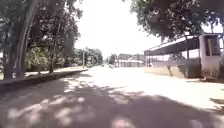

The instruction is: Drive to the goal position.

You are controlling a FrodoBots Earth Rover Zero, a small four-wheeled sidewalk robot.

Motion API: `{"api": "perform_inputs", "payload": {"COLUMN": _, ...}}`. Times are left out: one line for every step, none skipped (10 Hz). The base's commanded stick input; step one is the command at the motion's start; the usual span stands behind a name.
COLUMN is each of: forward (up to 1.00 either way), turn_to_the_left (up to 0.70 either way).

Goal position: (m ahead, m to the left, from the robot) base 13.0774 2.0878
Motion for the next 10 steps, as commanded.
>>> {"api": "perform_inputs", "payload": {"forward": 0.70, "turn_to_the_left": 0.00}}
{"api": "perform_inputs", "payload": {"forward": 0.70, "turn_to_the_left": 0.00}}
{"api": "perform_inputs", "payload": {"forward": 0.70, "turn_to_the_left": 0.01}}
{"api": "perform_inputs", "payload": {"forward": 0.70, "turn_to_the_left": 0.11}}
{"api": "perform_inputs", "payload": {"forward": 0.70, "turn_to_the_left": 0.20}}
{"api": "perform_inputs", "payload": {"forward": 0.70, "turn_to_the_left": 0.30}}
{"api": "perform_inputs", "payload": {"forward": 0.70, "turn_to_the_left": 0.33}}
{"api": "perform_inputs", "payload": {"forward": 0.70, "turn_to_the_left": 0.28}}
{"api": "perform_inputs", "payload": {"forward": 0.70, "turn_to_the_left": 0.23}}
{"api": "perform_inputs", "payload": {"forward": 0.70, "turn_to_the_left": 0.18}}
